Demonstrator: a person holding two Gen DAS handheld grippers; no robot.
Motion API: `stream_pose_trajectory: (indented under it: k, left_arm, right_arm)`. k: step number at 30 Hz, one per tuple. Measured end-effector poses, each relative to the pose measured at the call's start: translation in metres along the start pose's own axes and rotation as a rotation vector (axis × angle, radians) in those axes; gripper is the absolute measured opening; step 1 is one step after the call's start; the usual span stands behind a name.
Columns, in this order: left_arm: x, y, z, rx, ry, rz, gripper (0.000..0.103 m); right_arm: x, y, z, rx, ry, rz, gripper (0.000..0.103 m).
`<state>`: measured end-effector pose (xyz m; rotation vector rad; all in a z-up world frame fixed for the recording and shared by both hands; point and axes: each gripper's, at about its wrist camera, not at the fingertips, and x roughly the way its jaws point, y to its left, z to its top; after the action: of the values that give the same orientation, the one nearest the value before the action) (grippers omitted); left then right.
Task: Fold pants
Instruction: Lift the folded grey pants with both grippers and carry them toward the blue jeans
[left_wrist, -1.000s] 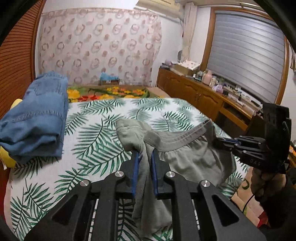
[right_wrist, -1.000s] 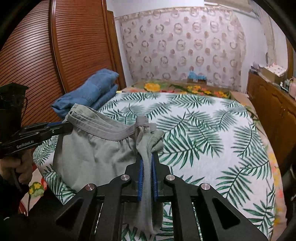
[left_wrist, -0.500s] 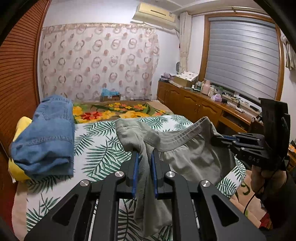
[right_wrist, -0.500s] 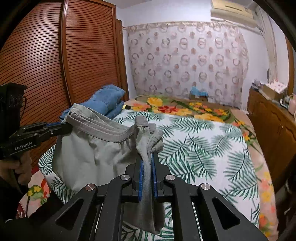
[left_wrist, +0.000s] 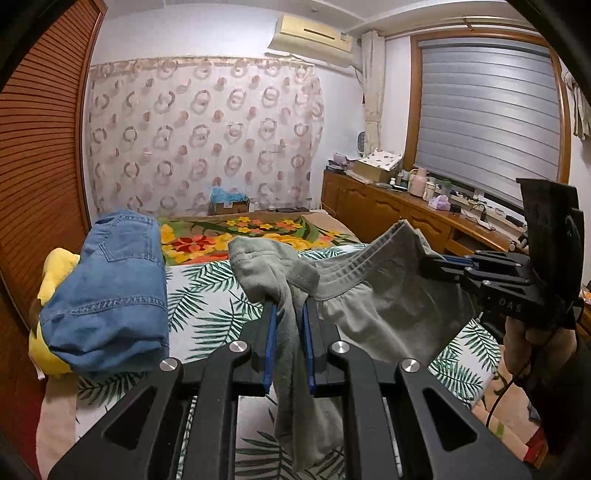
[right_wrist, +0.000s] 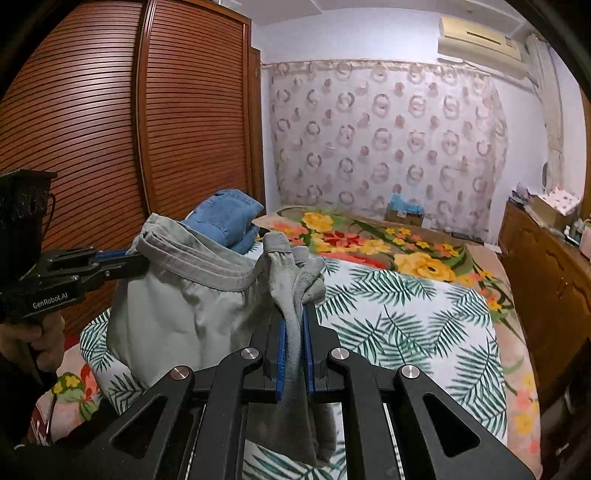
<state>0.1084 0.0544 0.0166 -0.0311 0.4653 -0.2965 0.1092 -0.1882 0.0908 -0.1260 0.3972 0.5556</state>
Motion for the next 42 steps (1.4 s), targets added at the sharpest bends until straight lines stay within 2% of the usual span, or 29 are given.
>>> stream_pose_trajectory:
  k: [10,30,37,42]
  left_arm:
    - [0.002,0.034,0.015,-0.028,-0.034,0.035,0.014]
    - [0.030,0.102,0.048,-0.080,-0.055,0.113,0.014]
    - [0.037,0.131,0.052,-0.105,-0.058,0.147,0.014]
    - [0.038,0.150,0.048,-0.118,-0.076,0.199,0.014]
  right_arm:
    - [0.036,-0.002,0.025,-0.032,-0.009,0.023,0.008]
    - [0.141,-0.015,0.094,-0.113,0.034,0.071,0.008]
    - [0.178,-0.015,0.115,-0.143,0.036,0.100,0.008]
    - [0.209,-0.013,0.128,-0.185,0.039,0.145,0.008]
